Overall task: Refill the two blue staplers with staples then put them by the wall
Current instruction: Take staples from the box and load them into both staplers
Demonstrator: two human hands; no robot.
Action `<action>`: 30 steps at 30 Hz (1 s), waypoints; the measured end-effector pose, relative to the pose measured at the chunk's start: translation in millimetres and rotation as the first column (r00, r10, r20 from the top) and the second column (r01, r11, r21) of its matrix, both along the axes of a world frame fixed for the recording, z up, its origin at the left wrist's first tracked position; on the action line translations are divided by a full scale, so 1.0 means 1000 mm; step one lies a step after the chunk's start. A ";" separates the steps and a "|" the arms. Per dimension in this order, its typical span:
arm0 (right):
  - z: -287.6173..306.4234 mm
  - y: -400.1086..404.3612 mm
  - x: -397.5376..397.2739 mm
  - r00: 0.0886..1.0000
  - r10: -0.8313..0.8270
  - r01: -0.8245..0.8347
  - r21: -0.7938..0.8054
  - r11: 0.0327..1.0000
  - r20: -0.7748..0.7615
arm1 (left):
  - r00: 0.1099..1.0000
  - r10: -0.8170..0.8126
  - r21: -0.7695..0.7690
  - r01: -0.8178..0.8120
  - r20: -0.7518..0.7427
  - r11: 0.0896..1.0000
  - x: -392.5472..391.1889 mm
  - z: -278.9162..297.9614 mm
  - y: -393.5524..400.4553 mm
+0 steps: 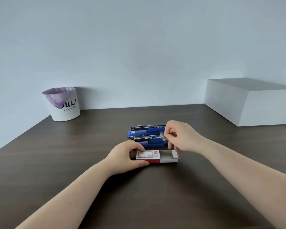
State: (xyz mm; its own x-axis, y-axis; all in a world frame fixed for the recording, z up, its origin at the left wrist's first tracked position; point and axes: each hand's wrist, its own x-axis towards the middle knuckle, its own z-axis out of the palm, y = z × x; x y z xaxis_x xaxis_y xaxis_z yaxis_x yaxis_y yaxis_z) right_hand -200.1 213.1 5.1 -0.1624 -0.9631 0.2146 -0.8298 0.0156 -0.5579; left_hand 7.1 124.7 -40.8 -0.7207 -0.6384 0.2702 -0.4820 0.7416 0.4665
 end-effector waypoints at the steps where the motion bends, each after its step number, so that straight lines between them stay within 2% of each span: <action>1: 0.000 -0.001 0.000 0.996 -0.039 0.041 -0.026 0.999 0.083 | 1.000 0.000 0.000 0.000 0.000 1.000 0.000 0.000 0.000; 4: -0.005 -0.003 0.000 0.942 -0.114 0.140 -0.063 0.988 0.315 | 1.000 0.000 -0.007 0.000 0.003 1.000 0.000 0.002 0.002; 8: -0.015 -0.004 0.002 0.898 -0.159 0.219 -0.103 0.970 0.411 | 1.000 0.000 -0.016 0.000 0.006 1.000 -0.001 0.003 0.003; 17: -0.015 -0.016 0.001 0.680 -0.167 0.308 -0.071 0.949 0.714 | 1.000 -0.014 -0.049 0.015 0.018 0.999 0.000 0.004 0.003; 21: -0.012 -0.022 0.001 0.621 -0.162 0.376 -0.110 0.920 0.767 | 1.000 -0.015 -0.062 0.014 -0.004 0.998 0.004 0.005 0.003; 24: -0.011 -0.028 0.005 0.642 -0.178 0.388 -0.116 0.914 0.746 | 1.000 -0.002 -0.067 0.001 -0.018 0.998 0.008 0.005 0.002; 30: -0.008 -0.042 0.017 0.790 -0.256 0.370 -0.100 0.924 0.557 | 0.996 0.040 -0.088 -0.047 -0.080 0.995 0.021 0.014 -0.011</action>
State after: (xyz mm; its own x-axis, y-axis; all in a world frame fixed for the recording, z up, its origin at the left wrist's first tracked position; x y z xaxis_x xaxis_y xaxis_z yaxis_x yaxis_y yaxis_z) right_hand -183.2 171.5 -3.3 -0.5892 -0.7870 0.1827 -0.3769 0.0677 -0.9238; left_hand 28.1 114.0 -27.1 -0.6672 -0.6393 0.3823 -0.4797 0.7614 0.4361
